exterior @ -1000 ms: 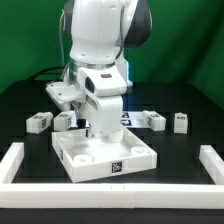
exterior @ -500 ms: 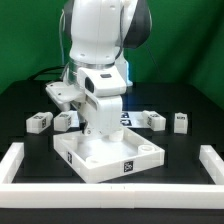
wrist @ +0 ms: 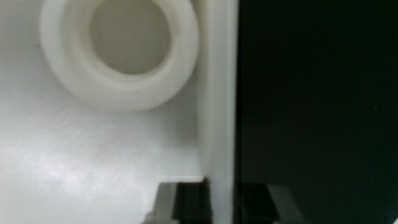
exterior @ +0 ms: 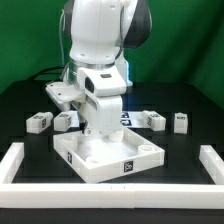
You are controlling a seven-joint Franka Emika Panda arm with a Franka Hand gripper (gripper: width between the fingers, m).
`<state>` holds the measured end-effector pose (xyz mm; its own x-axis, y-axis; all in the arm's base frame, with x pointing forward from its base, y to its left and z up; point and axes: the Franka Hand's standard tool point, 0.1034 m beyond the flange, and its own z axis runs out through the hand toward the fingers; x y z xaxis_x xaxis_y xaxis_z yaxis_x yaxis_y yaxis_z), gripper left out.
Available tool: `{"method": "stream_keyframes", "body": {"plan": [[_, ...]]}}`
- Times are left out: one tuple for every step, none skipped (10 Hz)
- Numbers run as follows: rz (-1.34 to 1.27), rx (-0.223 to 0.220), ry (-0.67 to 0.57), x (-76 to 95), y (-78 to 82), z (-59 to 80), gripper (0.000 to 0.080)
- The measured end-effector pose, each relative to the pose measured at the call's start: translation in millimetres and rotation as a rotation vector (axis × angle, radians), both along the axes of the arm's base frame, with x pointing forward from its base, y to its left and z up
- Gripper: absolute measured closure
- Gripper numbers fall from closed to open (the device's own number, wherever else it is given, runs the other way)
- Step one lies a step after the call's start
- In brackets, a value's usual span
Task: Assemble square table
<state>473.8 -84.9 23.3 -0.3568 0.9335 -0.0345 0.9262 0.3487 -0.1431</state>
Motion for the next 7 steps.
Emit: {"method": "stream_keyframes", "body": {"plan": [[-0.091,-0.007,-0.009,6.0,23.9,-0.4,0.0742],[-0.104,-0.002,-0.025,20.5,47.8,-0.1,0.0742],[-0.187,-0.008,-0.034,34.7,63.9,0.0,0.0742],[-0.248,-0.014,-0.037,55.3,82.2,0.4,0.0742],[-0.301,-0.033,0.030,61.3,94.9,0.4,0.0742],[-0.340,-0.038,0.079,65.4,103.1,1.5,0.0740],[-0.383,-0.053,0.112,66.9,109.1,4.9,0.0740]]}}
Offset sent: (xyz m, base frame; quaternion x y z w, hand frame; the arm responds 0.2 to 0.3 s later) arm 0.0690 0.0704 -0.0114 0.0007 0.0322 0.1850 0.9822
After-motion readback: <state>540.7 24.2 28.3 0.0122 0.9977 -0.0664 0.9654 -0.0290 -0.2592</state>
